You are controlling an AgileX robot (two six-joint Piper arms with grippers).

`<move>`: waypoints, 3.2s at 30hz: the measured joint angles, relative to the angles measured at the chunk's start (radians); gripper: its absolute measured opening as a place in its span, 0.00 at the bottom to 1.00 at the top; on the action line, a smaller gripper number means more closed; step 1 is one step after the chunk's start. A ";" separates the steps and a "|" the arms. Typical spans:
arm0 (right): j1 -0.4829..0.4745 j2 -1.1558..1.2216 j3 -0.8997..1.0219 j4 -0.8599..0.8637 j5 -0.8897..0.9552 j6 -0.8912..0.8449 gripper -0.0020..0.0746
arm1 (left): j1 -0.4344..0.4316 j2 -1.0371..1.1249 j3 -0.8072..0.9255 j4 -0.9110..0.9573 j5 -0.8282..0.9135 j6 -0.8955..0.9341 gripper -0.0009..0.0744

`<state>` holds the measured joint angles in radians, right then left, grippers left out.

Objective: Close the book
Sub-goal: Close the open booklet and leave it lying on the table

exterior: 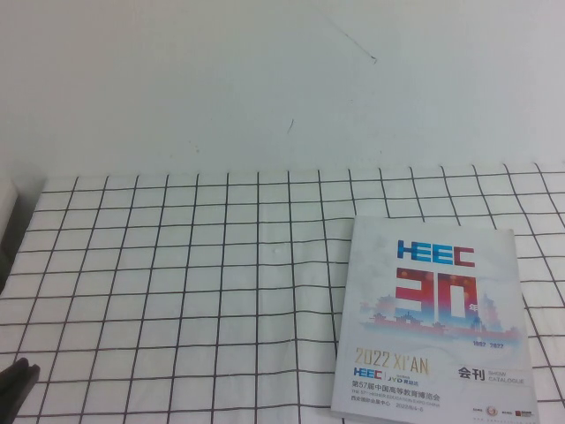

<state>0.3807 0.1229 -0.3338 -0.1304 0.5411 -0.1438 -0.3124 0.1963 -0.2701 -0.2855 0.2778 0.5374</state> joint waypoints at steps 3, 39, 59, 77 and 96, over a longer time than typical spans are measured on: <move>0.000 -0.002 0.002 0.000 0.004 -0.002 0.02 | 0.000 -0.033 0.032 -0.047 -0.030 0.002 0.01; 0.000 -0.004 0.002 0.019 0.103 -0.005 0.02 | 0.147 -0.192 0.212 0.127 -0.069 -0.164 0.01; 0.000 -0.004 0.002 0.021 0.105 -0.005 0.02 | 0.208 -0.208 0.289 0.213 0.040 -0.473 0.01; 0.000 -0.004 0.002 0.023 0.107 -0.005 0.02 | 0.270 -0.208 0.287 0.219 0.049 -0.568 0.01; 0.000 -0.004 0.002 0.023 0.107 -0.005 0.02 | 0.245 -0.208 0.287 0.224 0.051 -0.613 0.01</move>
<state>0.3807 0.1190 -0.3317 -0.1075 0.6477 -0.1484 -0.0673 -0.0119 0.0164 -0.0616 0.3290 -0.0760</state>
